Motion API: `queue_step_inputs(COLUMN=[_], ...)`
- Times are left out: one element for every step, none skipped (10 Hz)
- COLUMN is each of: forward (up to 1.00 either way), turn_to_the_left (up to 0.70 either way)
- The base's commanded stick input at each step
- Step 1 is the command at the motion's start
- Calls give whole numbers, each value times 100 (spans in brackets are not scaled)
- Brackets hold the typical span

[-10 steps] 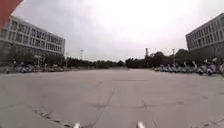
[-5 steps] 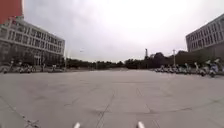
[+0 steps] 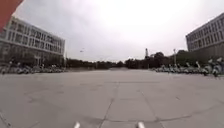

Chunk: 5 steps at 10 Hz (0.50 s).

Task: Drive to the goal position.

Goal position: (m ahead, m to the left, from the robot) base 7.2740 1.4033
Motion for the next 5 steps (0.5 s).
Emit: queue_step_inputs(forward=[50, 50, 50, 50, 50], turn_to_the_left=[0, 0, 0, 0, 0])
